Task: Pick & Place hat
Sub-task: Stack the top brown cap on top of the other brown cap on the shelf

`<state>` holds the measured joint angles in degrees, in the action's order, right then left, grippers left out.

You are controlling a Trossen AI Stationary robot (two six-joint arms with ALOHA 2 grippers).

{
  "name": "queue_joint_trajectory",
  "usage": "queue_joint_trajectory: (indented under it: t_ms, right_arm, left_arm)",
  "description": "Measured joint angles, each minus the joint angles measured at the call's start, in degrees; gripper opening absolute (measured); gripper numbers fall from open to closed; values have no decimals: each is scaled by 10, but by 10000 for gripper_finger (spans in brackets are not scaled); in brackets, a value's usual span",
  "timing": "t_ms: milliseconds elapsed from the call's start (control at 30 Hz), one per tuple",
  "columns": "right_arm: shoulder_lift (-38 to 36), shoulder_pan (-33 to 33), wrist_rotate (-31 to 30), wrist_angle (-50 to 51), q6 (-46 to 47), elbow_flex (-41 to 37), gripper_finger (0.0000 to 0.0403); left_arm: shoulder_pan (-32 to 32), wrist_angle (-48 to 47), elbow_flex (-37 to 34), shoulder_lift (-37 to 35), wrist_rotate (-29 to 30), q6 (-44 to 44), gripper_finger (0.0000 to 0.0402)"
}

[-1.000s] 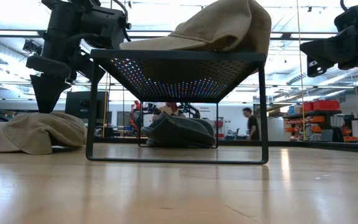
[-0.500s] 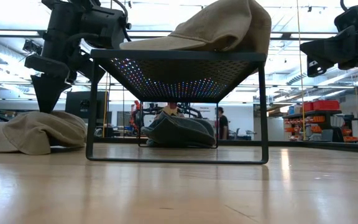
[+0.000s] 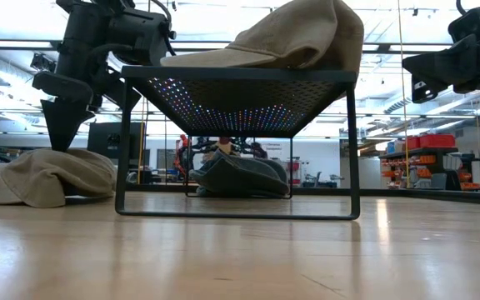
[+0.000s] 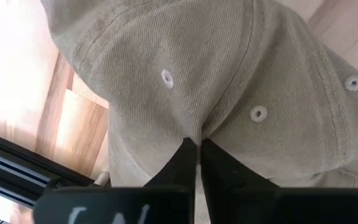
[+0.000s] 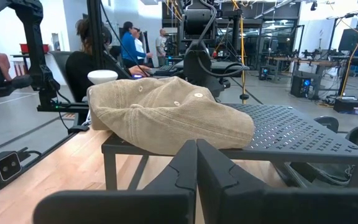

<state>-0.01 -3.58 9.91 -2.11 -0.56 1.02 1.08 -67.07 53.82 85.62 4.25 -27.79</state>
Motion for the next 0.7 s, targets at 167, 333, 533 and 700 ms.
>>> queue_joint_trajectory:
  t_ms: [167,333,533,700]
  right_arm:
    - [0,0,0,0,0,0,7]
    - [0,0,0,0,0,0,7]
    - [0,0,0,0,0,0,7]
    - [0,0,0,1,0,0,7]
  left_arm:
    - [0,0,0,-3,-5,-6,6]
    - [0,-12,13,-10,-5,-11,5]
    - [0,-63,52,-20,8,-14,5]
    - [0,-88,86,-35,9,-15,4]
